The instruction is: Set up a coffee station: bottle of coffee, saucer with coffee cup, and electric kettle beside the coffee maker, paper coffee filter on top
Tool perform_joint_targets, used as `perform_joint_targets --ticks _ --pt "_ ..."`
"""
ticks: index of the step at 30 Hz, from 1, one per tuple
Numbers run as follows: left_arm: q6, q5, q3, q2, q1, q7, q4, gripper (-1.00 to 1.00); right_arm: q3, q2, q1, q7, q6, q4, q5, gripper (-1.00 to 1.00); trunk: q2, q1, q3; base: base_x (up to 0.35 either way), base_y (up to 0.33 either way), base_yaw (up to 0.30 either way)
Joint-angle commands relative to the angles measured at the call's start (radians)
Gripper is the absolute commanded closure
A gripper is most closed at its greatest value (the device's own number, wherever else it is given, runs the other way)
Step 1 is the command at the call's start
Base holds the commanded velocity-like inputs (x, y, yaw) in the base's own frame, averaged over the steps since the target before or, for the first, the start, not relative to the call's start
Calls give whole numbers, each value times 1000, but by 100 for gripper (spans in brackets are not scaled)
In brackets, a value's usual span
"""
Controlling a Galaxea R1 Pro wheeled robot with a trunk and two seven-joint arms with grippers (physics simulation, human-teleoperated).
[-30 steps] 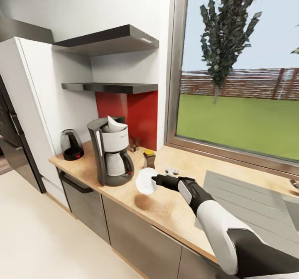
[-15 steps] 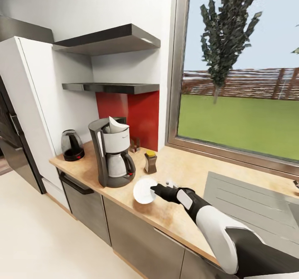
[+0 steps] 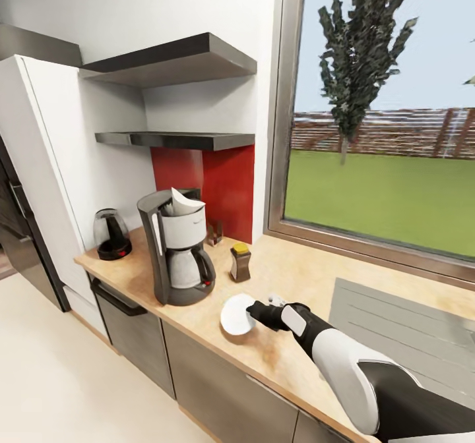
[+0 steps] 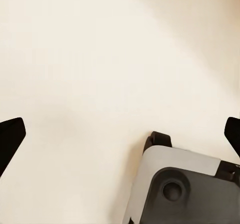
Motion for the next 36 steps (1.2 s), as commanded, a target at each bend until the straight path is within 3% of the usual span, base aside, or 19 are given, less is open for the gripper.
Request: perform_joint_targets --ticks 1,9,35,36 --pt "5 9 -6 1 0 -1 -2 -100 -9 0 -1 1 5 -1 4 100 -2 1 -2 93 32 0" --pt "6 10 -6 1 0 -1 -1 -100 -10 0 -1 -1 5 -1 4 100 -2 1 -2 205 115 0" --pt "5 10 -6 1 0 -1 9 -100 -10 1 -1 -2 5 -1 4 100 -2 1 -2 42 53 0" --pt "5 10 -6 1 0 -1 9 -100 -10 1 -1 -2 5 -1 4 -100 -2 1 -2 2 3 0"
